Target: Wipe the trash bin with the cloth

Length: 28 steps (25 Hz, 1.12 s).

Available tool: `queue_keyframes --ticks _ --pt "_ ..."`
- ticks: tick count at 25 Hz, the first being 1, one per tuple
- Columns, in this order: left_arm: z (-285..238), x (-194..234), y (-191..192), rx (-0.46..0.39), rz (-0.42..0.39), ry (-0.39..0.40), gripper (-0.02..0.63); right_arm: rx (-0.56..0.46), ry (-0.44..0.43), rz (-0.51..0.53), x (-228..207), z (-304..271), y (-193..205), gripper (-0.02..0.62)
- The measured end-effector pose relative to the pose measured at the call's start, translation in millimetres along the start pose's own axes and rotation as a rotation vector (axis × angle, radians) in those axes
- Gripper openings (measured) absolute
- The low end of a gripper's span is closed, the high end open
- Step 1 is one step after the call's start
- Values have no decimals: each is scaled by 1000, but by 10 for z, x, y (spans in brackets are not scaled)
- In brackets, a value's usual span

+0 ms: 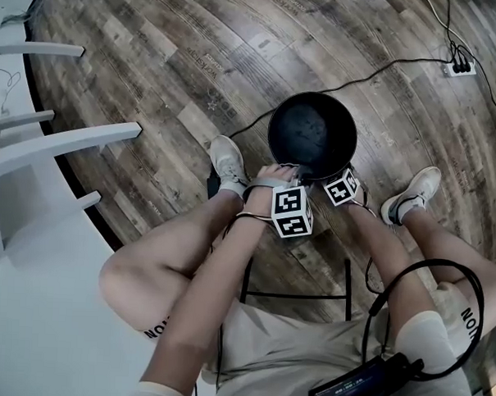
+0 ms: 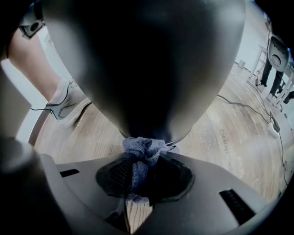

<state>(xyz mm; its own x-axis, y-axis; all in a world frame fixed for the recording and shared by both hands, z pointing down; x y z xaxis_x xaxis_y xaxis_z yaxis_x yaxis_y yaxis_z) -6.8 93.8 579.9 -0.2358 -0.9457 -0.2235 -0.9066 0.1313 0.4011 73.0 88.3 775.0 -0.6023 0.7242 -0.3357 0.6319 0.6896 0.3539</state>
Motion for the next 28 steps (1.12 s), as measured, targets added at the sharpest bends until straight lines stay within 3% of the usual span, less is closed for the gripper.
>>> queue_keyframes --ticks 4,7,10,18,28 --pt "13 -9 15 -5 53 4 54 4 -19 3 18 21 -3 103" --pt "29 -13 9 -5 76 -3 111 1 -31 -22 39 132 11 103" --pt "87 56 37 -10 78 -20 127 -9 -63 -78 151 295 34 103" --pt "55 193 425 83 -131 -69 132 -115 -139 -126 627 886 -131 103" --pt "26 166 419 80 -139 -56 132 -253 -173 -150 1043 1656 -518 103"
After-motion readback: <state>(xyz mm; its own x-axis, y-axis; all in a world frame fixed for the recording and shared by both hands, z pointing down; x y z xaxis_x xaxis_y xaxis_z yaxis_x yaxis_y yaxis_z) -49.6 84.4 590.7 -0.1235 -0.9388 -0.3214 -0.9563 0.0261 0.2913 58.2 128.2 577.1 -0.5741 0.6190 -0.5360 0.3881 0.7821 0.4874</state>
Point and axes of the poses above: the fingertips, and each gripper's own axes: z backward along the fingers, x to its left, y out of its underside, the point moved 4 cm from there along z, backward along the fingers, and after that the axes turned 14 degrees about -y, right-handed, at the moved point
